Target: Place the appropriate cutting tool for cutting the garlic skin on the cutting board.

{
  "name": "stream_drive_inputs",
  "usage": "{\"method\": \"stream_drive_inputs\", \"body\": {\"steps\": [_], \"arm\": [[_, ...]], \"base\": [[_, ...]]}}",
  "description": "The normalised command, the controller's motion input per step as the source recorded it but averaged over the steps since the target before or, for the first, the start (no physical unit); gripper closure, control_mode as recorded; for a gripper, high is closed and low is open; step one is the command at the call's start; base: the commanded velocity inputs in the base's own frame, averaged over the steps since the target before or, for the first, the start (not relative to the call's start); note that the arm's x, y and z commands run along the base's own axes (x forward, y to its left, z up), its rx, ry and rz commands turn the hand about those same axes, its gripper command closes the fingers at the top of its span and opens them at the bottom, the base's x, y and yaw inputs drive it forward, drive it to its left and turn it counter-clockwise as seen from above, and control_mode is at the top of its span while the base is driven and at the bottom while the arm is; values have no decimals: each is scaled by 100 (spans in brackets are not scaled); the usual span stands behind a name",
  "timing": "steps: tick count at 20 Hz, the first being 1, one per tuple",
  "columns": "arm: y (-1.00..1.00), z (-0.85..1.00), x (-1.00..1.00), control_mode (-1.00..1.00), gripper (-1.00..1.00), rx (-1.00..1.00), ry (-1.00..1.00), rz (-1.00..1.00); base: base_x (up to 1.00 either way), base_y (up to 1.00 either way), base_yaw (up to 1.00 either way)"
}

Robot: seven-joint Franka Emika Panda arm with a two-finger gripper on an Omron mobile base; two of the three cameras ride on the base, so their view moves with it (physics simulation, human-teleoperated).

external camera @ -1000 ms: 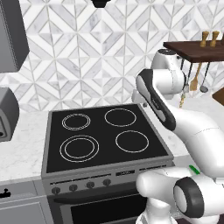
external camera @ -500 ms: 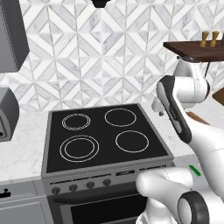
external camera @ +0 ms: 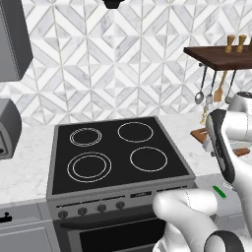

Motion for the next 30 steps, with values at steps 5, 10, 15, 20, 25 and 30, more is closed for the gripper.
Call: {"method": "stream_drive_inputs", "body": {"steps": [5, 10, 15, 20, 25, 30], "arm": [[-100, -78, -43, -100, -100, 0, 17, -6], [-69, -69, -22, -100, -100, 0, 8, -3], [-36, -57, -2, -100, -100, 1, 0, 0], [-36, -71, 10, -100, -100, 7, 0, 0], [-17, -60, 23, -100, -100, 9, 1, 4], [0, -43, 34, -100, -100, 5, 9, 9]], "base": [[0, 0, 0], [0, 0, 0], [0, 0, 0], [0, 0, 0], [0, 0, 0], [0, 0, 0]]}}
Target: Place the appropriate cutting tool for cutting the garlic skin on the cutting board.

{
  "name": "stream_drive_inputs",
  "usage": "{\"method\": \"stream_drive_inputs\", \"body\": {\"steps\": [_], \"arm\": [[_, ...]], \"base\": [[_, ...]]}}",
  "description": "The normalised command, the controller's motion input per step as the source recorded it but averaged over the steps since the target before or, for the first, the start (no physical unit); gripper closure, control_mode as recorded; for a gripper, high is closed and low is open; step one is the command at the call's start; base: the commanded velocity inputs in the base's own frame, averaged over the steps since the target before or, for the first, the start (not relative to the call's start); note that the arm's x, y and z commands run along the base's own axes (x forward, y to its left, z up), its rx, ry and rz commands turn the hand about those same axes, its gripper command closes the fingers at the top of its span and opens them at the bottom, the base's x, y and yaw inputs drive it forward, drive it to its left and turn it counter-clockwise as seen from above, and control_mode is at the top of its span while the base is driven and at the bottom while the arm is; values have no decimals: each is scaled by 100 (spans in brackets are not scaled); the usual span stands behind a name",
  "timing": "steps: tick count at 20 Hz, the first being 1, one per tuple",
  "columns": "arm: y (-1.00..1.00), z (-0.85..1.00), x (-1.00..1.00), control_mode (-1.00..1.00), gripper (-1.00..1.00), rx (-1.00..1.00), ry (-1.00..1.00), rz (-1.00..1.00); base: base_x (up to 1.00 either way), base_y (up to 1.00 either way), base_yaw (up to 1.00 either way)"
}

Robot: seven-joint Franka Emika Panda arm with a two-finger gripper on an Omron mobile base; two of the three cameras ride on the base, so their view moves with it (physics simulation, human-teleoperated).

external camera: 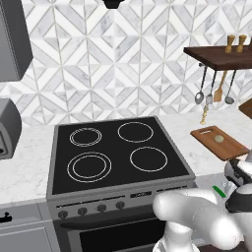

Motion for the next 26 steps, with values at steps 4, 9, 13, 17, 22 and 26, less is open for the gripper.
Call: {"method": "stream_drive_inputs", "body": {"steps": [4, 9, 13, 17, 22, 26], "arm": [[0, -55, 14, -100, -100, 6, 10, 10], [4, -46, 0, -100, -100, 4, 5, 5], [43, -11, -18, -100, -100, 0, 13, 0], [55, 0, -39, -100, -100, 0, 22, 0], [27, -1, -69, -100, -100, 0, 16, 0], [0, 6, -100, -100, -100, 0, 8, 0]], "base": [[0, 0, 0], [0, 0, 0], [0, 0, 0], [0, 0, 0], [0, 0, 0], [0, 0, 0]]}}
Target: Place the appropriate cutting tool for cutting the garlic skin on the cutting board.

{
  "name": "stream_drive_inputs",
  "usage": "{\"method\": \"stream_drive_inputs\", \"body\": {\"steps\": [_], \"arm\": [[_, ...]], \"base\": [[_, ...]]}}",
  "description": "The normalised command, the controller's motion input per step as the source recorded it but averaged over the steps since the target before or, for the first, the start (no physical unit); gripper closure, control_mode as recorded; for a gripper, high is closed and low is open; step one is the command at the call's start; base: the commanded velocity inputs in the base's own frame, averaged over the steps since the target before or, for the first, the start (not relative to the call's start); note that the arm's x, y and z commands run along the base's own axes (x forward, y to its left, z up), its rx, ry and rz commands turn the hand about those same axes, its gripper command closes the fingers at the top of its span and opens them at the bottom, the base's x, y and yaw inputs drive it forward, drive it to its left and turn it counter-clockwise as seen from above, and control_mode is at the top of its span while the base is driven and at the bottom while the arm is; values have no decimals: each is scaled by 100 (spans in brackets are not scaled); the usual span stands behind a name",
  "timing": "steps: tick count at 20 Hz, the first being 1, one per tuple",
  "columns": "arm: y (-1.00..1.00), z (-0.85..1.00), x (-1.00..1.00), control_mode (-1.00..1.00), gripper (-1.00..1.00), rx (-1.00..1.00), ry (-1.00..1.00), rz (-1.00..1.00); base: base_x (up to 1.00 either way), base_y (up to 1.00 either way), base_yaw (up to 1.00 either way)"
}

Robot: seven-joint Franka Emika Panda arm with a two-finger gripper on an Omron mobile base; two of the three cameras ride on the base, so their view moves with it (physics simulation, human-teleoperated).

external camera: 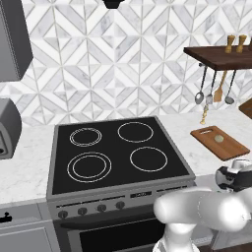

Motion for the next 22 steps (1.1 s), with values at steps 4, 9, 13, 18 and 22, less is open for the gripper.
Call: {"method": "stream_drive_inputs", "body": {"steps": [4, 9, 13, 18, 22], "arm": [[0, 47, -100, -100, -100, 0, 2, 0], [-3, 64, -37, -100, -100, -2, 0, 0], [-25, 24, 54, -100, -100, -1, -7, 1], [-37, 0, 54, -100, -100, 0, -21, 5], [-31, -4, 53, -100, -100, 0, -17, 7]], "base": [[0, 0, 0], [0, 0, 0], [0, 0, 0], [0, 0, 0], [0, 0, 0]]}}
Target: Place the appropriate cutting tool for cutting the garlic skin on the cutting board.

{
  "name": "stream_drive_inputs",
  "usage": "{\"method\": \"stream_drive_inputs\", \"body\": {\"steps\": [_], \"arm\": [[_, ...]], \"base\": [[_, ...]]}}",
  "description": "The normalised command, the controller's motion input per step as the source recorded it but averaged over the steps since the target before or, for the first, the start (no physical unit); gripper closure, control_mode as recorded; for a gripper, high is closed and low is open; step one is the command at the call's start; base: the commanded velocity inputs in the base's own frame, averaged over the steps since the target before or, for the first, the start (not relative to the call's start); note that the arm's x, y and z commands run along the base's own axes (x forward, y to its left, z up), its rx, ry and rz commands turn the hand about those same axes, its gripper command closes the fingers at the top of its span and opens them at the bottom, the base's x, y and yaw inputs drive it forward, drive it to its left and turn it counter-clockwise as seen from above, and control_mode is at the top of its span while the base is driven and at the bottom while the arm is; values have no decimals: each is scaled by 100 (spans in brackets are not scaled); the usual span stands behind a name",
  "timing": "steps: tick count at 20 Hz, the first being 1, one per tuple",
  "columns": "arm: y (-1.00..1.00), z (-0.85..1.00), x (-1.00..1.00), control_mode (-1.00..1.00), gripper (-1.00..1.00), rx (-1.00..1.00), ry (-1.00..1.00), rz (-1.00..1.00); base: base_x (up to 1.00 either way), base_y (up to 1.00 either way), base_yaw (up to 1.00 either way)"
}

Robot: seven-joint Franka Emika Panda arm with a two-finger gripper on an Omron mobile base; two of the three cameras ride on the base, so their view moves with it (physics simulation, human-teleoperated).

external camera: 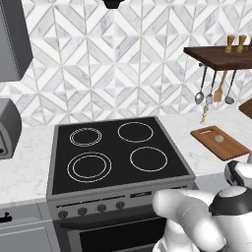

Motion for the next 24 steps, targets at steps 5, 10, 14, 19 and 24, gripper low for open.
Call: {"method": "stream_drive_inputs", "body": {"steps": [5, 10, 14, 19, 24], "arm": [[-17, -20, 45, -100, -100, 0, -2, 7], [-18, -41, 38, -100, -100, 3, 0, 4], [-20, -45, 27, -100, -100, 6, 0, 2], [-16, -37, 33, -100, -100, 8, 0, 1], [-5, -36, 42, -100, -100, 5, 0, 0]], "base": [[0, 0, 0], [0, 0, 0], [0, 0, 0], [0, 0, 0], [0, 0, 0]]}}
